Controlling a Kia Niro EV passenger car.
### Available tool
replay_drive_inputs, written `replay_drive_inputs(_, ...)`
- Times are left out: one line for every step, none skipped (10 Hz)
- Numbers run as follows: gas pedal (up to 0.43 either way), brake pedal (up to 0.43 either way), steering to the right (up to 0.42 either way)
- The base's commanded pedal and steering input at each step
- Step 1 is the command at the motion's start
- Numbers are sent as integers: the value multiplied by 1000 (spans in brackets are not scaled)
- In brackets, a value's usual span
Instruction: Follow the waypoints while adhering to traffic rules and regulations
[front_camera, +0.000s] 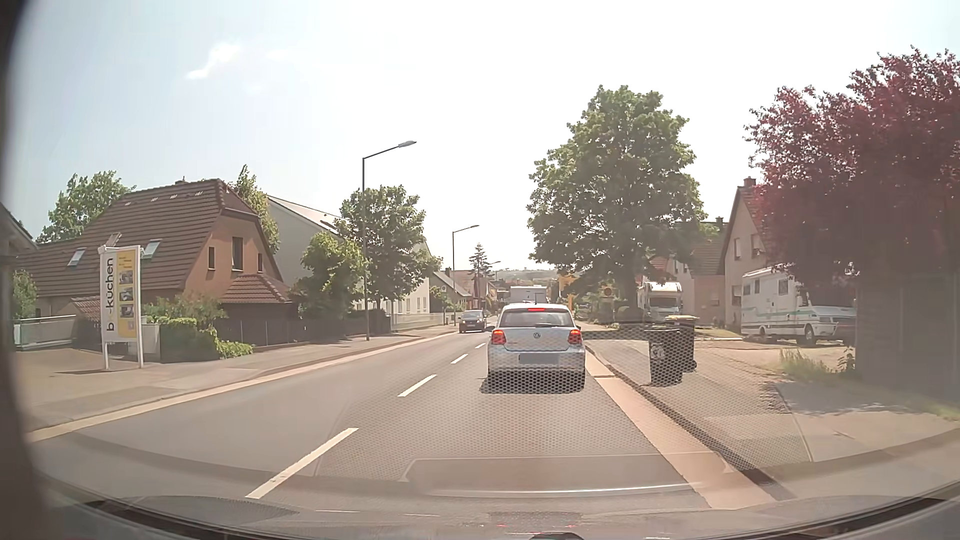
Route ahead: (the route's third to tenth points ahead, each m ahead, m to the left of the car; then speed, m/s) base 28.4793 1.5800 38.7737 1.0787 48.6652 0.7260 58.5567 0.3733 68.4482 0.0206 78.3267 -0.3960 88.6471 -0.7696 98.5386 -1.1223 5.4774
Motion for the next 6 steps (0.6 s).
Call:
replay_drive_inputs(0, 220, 13)
replay_drive_inputs(0, 220, 13)
replay_drive_inputs(0, 232, 13)
replay_drive_inputs(0, 238, 13)
replay_drive_inputs(0, 244, 13)
replay_drive_inputs(0, 250, 13)
